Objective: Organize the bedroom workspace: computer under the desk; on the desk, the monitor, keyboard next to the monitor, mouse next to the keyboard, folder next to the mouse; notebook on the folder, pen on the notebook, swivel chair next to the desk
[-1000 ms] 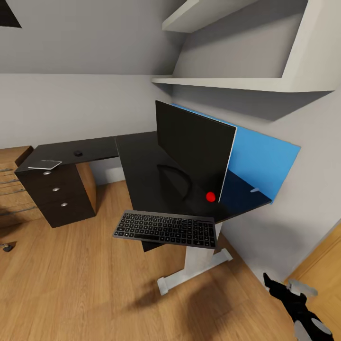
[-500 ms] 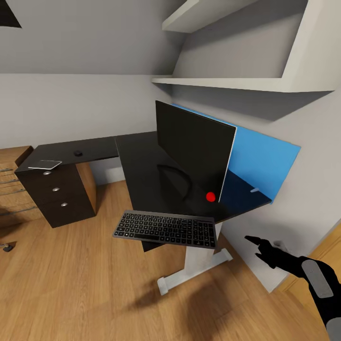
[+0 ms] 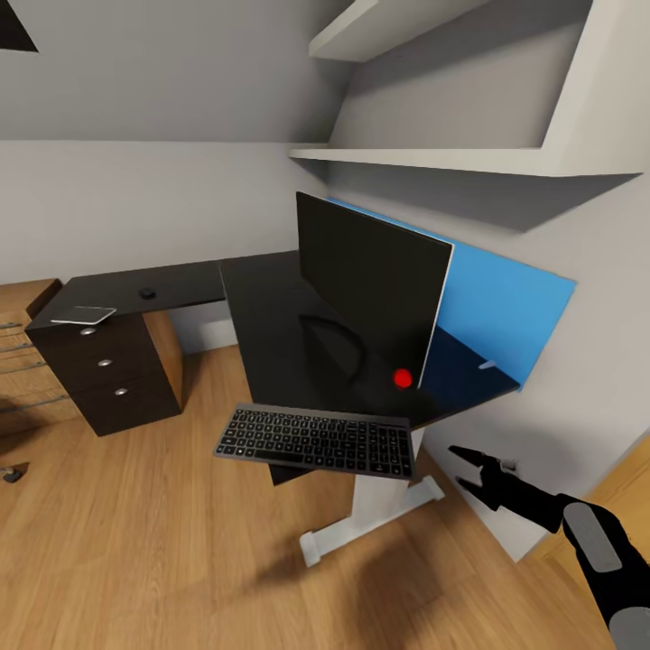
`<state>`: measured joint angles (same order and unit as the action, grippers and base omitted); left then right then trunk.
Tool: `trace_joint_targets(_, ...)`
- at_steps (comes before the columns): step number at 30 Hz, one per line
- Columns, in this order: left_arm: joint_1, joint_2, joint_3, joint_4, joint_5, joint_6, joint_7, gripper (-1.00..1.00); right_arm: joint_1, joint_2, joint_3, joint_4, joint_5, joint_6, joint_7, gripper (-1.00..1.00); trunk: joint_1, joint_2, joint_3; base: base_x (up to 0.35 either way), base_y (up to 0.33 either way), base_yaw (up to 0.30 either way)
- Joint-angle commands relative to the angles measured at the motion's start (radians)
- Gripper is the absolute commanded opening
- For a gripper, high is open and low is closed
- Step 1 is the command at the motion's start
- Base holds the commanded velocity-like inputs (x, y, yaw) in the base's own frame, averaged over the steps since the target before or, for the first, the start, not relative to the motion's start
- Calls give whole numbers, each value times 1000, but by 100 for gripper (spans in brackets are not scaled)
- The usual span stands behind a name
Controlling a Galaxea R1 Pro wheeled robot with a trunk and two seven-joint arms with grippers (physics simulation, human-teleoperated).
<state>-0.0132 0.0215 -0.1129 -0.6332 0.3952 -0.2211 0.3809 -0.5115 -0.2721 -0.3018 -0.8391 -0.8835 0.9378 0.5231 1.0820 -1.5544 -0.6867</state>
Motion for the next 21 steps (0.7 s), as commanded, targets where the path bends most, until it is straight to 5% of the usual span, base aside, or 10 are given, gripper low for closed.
trace_joint_targets(1, -1, 2, -9, 1, 11, -16, 7, 100, -1, 4, -3, 3, 5, 7, 7, 100, 0, 0, -1, 271, 0, 0)
trace_joint_targets(11, -1, 2, -10, 1, 11, -30, 7, 100, -1, 10, 0, 41, 6, 9, 11, 100, 0, 0, -1, 145, 19, 0)
trace_joint_targets(21, -1, 2, -10, 1, 11, -32, 7, 100, -1, 63, 15, 53, 12, 6, 9, 100, 0, 0, -1, 90, 71, 0)
